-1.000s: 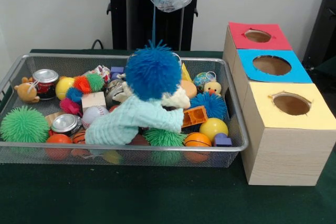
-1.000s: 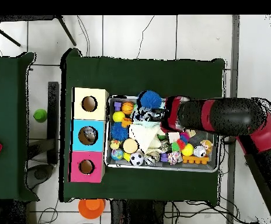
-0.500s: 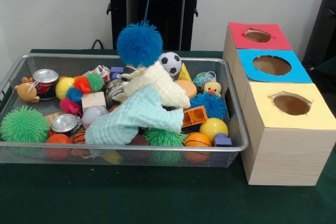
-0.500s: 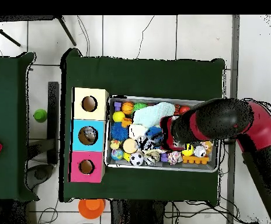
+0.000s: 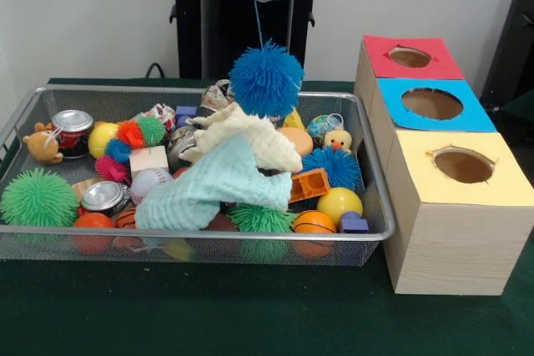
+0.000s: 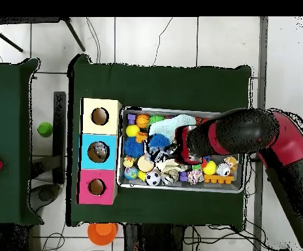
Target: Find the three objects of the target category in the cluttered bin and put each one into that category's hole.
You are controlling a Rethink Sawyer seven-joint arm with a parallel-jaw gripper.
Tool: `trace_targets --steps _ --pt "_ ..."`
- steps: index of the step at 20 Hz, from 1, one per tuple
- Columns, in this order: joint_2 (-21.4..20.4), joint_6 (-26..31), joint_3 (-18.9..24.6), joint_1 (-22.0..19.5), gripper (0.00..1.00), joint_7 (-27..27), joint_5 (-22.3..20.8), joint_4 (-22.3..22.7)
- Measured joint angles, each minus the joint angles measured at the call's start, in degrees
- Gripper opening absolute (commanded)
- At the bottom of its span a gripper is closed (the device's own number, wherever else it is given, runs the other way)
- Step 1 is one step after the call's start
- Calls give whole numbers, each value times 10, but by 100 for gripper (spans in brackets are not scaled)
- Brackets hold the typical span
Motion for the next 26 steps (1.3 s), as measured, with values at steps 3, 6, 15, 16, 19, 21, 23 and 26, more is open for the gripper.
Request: trace_targets --steps 3,6,15,16,19,21,23,26 --pt "5 -61 9 -8 0 0 22 5" --pt "8 -108 16 -19 0 0 39 13" --pt "8 -127 17 -30 0 0 45 39" --pt "8 -127 17 -30 0 0 45 41" --pt "8 -131 17 -30 0 0 44 51" --pt "9 -136 17 -30 0 0 41 56" --pt "9 -148 17 -30 0 0 36 64" --pt "9 -172 17 -29 0 0 30 75"
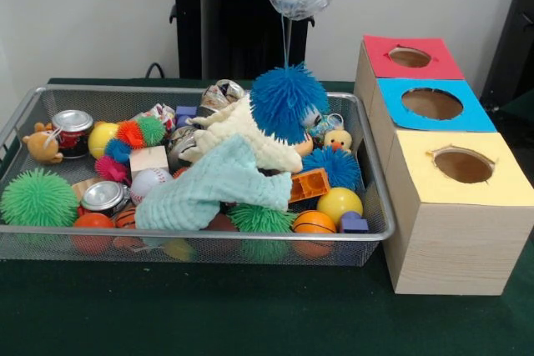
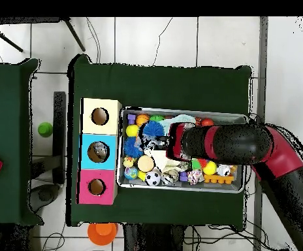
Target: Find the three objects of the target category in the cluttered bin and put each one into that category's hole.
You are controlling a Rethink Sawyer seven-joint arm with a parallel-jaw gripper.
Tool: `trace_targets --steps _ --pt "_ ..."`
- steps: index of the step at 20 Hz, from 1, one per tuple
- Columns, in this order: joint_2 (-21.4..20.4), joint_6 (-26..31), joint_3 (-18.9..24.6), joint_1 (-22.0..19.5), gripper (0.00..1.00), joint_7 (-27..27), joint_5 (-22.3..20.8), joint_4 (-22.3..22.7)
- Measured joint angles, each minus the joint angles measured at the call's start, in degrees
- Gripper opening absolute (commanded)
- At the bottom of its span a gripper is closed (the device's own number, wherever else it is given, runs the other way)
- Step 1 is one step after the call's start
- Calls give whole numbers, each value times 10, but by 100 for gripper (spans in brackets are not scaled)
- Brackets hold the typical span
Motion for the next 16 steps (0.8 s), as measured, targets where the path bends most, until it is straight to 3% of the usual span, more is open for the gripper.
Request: trace_targets --steps 6,16 --pt "0 -53 -2 6 0 0 -14 16" --pt "0 -78 -13 21 0 0 -19 32"
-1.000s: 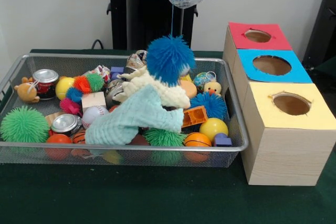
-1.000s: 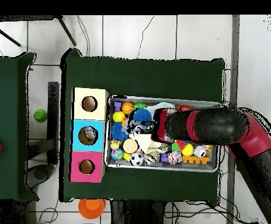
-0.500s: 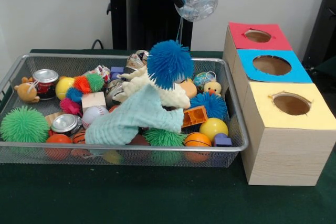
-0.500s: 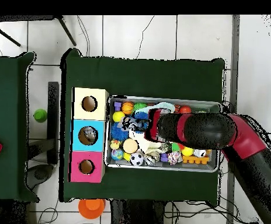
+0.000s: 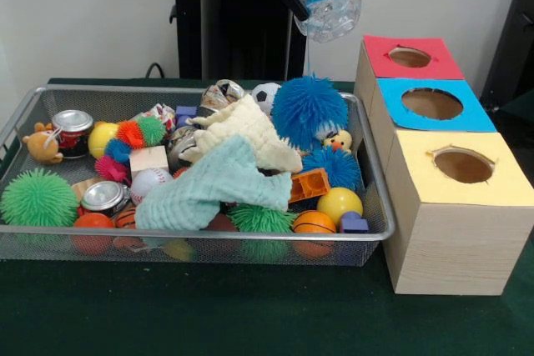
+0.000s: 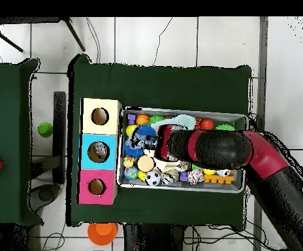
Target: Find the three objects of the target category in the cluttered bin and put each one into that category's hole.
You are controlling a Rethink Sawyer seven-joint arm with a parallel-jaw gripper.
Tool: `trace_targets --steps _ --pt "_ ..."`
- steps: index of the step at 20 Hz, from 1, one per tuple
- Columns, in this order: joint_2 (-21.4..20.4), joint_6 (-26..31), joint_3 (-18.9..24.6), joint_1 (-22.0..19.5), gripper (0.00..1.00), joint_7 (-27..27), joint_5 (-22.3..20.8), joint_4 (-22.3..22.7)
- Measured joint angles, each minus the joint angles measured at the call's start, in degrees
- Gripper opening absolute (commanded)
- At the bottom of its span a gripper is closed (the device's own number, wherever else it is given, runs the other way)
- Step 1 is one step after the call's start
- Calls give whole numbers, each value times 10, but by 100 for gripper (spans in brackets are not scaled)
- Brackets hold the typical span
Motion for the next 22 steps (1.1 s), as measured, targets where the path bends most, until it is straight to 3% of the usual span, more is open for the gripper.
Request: trace_targets --steps 22 --pt "-4 -114 -36 57 0 0 -6 2"
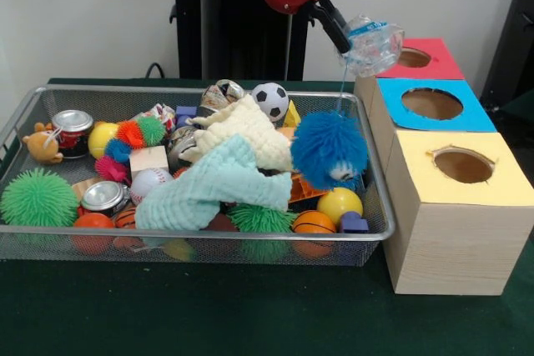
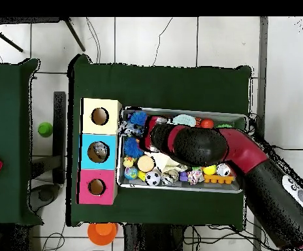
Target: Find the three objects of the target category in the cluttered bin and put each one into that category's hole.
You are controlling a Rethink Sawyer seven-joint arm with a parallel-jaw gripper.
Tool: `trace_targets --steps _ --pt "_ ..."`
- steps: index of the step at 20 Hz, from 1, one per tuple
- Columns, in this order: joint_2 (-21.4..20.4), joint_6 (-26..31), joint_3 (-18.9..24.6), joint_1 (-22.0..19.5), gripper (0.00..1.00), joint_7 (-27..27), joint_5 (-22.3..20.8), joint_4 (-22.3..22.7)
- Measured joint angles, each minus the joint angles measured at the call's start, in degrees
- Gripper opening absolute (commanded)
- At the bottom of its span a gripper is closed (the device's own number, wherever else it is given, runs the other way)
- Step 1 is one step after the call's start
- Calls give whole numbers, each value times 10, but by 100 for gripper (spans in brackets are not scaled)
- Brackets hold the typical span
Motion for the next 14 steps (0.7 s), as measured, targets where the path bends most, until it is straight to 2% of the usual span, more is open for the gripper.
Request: trace_targets --steps 14 --pt "-2 -20 -45 50 0 0 0 4"
